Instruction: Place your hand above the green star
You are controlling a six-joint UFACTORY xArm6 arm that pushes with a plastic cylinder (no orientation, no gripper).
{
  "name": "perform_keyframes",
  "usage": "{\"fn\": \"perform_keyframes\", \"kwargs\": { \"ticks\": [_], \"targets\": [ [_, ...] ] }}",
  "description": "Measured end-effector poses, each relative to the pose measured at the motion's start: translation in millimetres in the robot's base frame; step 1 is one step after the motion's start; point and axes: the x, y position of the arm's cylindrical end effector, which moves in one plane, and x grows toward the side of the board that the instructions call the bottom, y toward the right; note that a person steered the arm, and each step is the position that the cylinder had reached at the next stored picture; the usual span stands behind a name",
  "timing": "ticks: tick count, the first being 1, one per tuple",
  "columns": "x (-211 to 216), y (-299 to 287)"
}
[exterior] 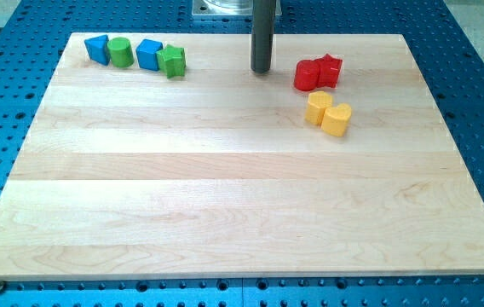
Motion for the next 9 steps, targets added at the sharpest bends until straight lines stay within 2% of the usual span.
{"fn": "perform_keyframes", "kwargs": {
  "ticks": [2, 3, 4, 9],
  "targets": [
    [-30, -53],
    [-25, -119],
    [-32, -139],
    [-31, -140]
  ]
}}
